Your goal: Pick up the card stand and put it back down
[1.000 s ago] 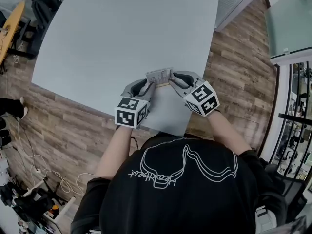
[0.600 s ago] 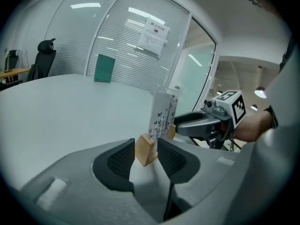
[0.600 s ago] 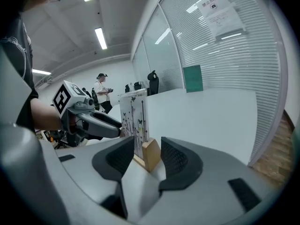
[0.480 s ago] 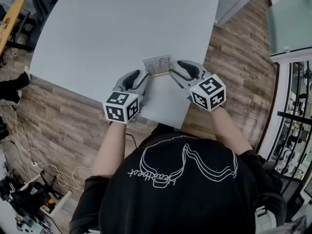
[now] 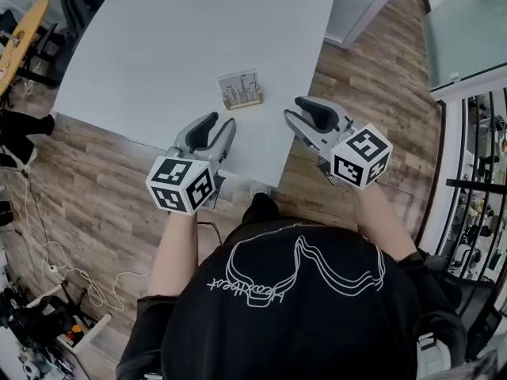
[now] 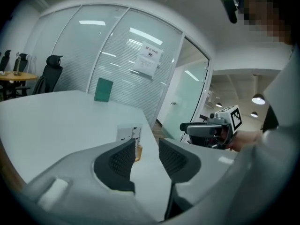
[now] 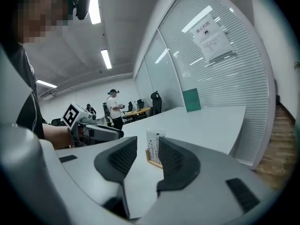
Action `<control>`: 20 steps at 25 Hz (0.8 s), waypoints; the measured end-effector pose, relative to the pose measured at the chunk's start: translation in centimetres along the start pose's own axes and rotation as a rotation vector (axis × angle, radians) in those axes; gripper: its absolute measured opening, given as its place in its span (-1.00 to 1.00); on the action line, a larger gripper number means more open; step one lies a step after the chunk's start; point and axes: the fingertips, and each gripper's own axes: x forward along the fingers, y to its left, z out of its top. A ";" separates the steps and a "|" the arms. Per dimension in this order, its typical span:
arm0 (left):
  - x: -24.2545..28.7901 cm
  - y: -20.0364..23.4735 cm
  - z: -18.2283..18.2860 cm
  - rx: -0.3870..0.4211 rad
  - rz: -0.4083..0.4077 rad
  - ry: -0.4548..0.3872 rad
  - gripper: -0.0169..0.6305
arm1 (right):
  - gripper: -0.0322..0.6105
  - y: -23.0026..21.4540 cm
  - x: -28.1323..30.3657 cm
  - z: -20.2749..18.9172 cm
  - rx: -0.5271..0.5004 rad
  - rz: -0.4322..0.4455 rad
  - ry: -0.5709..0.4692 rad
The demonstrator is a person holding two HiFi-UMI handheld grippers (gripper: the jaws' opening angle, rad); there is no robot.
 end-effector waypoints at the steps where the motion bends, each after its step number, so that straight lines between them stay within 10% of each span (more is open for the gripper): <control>1: -0.9 -1.4 0.5 0.012 -0.013 -0.016 -0.46 | -0.45 1.0 -1.0 0.4 -0.011 0.010 -0.008; 10: -7.9 -14.3 2.6 0.032 -0.181 -0.138 -0.55 | -0.86 10.2 -9.8 3.7 -0.069 0.145 -0.123; 20: -13.6 -23.0 2.3 0.038 -0.264 -0.187 -0.91 | -0.87 18.3 -17.3 3.7 -0.042 0.298 -0.182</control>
